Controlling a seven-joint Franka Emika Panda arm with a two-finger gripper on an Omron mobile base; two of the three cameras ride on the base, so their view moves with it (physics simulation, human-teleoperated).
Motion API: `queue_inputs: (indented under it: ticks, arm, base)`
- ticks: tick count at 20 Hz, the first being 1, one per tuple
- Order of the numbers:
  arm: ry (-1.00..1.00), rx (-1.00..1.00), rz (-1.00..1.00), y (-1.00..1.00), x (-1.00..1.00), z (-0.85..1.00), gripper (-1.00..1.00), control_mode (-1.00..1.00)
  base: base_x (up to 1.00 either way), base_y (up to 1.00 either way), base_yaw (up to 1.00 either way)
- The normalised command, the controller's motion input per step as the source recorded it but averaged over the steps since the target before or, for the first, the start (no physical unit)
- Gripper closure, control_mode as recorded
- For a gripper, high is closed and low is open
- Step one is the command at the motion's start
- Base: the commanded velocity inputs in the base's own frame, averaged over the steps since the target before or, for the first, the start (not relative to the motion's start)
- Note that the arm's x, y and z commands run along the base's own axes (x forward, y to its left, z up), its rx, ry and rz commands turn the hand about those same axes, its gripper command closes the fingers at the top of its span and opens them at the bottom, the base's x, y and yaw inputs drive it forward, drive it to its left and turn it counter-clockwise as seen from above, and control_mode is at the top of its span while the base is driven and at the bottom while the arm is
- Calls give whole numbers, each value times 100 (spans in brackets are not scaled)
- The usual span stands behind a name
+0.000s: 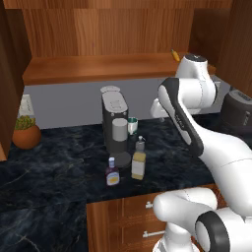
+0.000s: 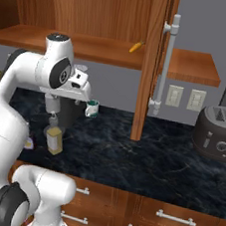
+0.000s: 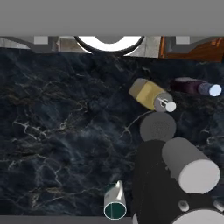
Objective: Pick the oil and vinegar bottle and condiment bottle from the counter and place them in the cabinet.
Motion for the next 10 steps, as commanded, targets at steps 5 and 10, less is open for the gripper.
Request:
queue_inputs:
  ticks: [5, 10]
  arm:
    - [-5, 0, 2, 0, -34, -14, -100, -100]
    - [-5, 0, 4, 0, -37, -14, -100, -100]
  base:
    - [0, 0, 0]
    - [0, 0, 0]
